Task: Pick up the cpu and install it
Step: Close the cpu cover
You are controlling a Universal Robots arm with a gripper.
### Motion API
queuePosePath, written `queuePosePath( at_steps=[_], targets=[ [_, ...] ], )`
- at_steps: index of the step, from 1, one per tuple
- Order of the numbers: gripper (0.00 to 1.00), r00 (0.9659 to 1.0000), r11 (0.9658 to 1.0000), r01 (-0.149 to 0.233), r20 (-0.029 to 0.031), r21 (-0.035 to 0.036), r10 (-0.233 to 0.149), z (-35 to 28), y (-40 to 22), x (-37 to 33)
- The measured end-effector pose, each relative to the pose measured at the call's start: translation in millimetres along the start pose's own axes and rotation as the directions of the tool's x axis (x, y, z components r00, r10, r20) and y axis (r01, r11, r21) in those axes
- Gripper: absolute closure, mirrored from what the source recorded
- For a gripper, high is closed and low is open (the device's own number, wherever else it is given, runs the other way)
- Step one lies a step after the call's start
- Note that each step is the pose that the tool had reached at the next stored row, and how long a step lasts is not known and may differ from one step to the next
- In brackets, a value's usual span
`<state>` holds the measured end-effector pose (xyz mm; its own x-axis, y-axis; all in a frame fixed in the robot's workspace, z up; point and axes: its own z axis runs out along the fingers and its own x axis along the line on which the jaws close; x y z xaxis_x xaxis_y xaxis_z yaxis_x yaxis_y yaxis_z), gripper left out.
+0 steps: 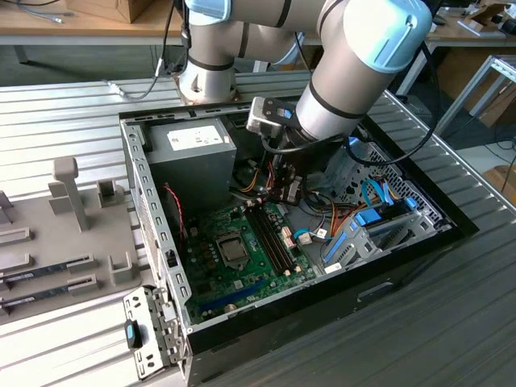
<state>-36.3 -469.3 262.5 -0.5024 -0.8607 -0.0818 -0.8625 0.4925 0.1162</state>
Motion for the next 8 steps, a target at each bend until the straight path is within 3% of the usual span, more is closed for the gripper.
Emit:
queuePosePath(
  at_steps=[1,5,8],
  targets=[
    [0.89,1.0,1.0,0.007,-0.0001,-0.0011,-0.007,1.0,1.2,-1.1],
    [0.89,0.9997,0.9997,0.019,0.0168,-0.0121,-0.019,6.1,7.7,-2.9],
    [0.89,0.9995,0.9997,0.021,0.023,-0.0156,-0.021,9.3,15.8,-3.1]
  ],
)
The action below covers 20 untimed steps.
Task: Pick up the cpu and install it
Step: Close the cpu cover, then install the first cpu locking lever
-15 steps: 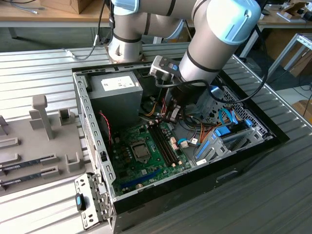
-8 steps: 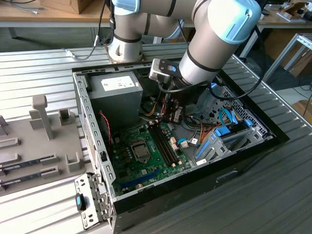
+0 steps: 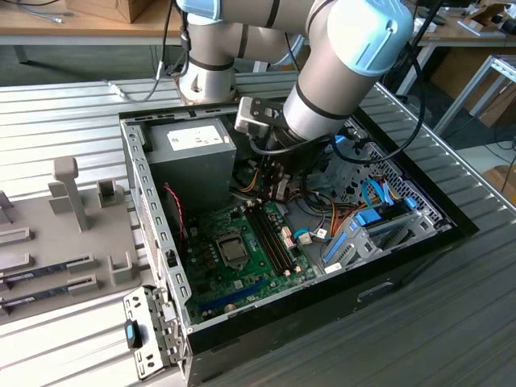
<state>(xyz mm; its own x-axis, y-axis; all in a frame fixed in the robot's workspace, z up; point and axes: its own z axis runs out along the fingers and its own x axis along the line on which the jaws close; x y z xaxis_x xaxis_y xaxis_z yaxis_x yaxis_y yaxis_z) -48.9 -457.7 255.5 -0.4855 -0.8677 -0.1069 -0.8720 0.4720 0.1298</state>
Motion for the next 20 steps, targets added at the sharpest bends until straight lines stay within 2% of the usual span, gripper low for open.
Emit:
queuePosePath(
  at_steps=[5,10,14,20],
  targets=[
    [0.89,0.9999,0.9999,0.012,-0.0011,-0.0016,-0.012,5.6,12.3,2.0],
    [0.89,0.9991,0.9991,0.042,-0.0044,-0.0054,-0.042,8.9,16.7,4.7],
    [0.89,0.996,0.996,0.089,-0.0099,-0.011,-0.089,11.4,19.2,6.6],
    [0.89,0.9912,0.9911,0.132,-0.0106,-0.018,-0.132,14.1,24.4,9.9]
  ],
)
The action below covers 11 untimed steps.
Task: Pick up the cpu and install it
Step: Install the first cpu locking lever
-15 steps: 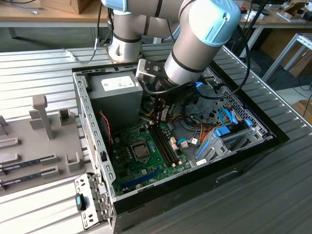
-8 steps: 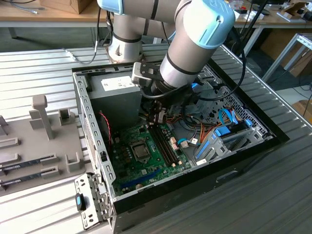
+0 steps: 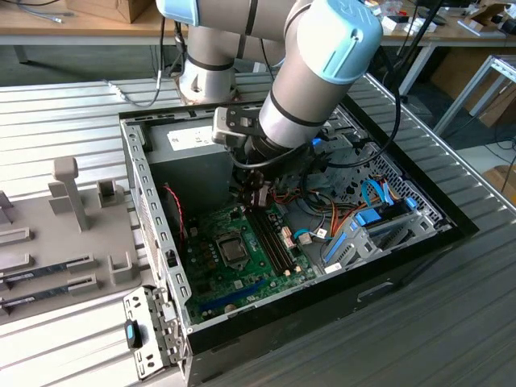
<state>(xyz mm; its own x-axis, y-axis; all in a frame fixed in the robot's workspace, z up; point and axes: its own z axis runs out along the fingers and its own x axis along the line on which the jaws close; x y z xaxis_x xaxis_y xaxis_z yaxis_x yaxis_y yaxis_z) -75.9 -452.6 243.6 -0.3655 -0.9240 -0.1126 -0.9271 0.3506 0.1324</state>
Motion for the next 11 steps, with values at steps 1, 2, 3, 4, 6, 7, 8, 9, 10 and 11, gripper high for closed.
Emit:
queuePosePath(
  at_steps=[1,2,3,4,6,7,8,9,10,11],
  targets=[
    [0.89,0.9999,0.9999,0.01,-0.0015,-0.0012,-0.01,0.1,0.5,0.2],
    [0.89,0.9998,0.9998,0.02,-0.0027,-0.0023,-0.02,0.2,0.7,0.3],
    [0.89,0.9994,0.9994,0.033,-0.0043,-0.0038,-0.033,0.3,0.9,1.1],
    [0.89,0.9993,0.9993,0.038,-0.0049,-0.0043,-0.038,0.2,0.9,2.2],
    [0.89,0.9991,0.9991,0.042,-0.0055,-0.0049,-0.042,-0.2,0.1,5.4],
    [0.89,0.9991,0.9991,0.042,-0.0056,-0.0049,-0.042,-0.5,-0.5,7.0],
    [0.89,0.9991,0.9991,0.042,-0.0055,-0.0049,-0.042,-0.5,-0.7,7.5],
    [0.89,0.9991,0.9991,0.042,-0.0055,-0.0049,-0.042,-0.5,-0.9,7.8],
    [0.89,0.9991,0.9991,0.042,-0.0055,-0.0049,-0.042,-0.5,-1.0,8.1],
    [0.89,0.9991,0.9991,0.042,-0.0056,-0.0049,-0.042,-0.6,-1.2,8.5]
  ],
)
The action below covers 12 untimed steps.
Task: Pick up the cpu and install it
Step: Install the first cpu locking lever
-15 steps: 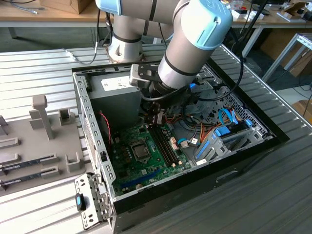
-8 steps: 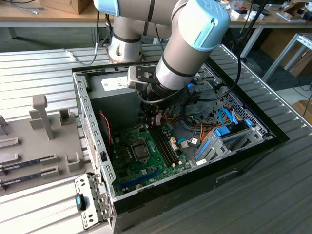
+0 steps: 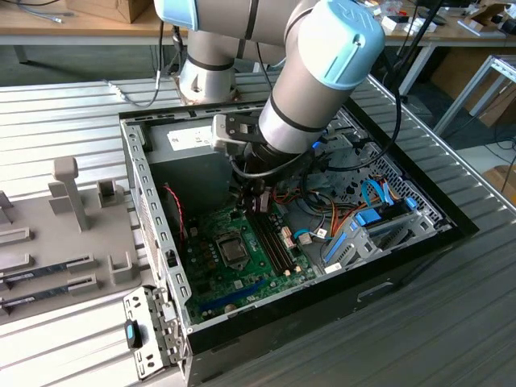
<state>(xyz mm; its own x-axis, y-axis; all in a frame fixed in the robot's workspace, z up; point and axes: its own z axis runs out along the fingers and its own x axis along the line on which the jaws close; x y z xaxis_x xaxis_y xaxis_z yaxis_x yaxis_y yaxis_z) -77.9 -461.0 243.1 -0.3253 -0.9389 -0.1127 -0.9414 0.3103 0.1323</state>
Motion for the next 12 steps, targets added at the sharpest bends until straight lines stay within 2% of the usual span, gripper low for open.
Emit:
queuePosePath(
  at_steps=[12],
  targets=[
    [0.89,1.0,1.0,0.002,-0.0013,0.0001,-0.002,-1.1,-3.2,9.6]
  ],
)
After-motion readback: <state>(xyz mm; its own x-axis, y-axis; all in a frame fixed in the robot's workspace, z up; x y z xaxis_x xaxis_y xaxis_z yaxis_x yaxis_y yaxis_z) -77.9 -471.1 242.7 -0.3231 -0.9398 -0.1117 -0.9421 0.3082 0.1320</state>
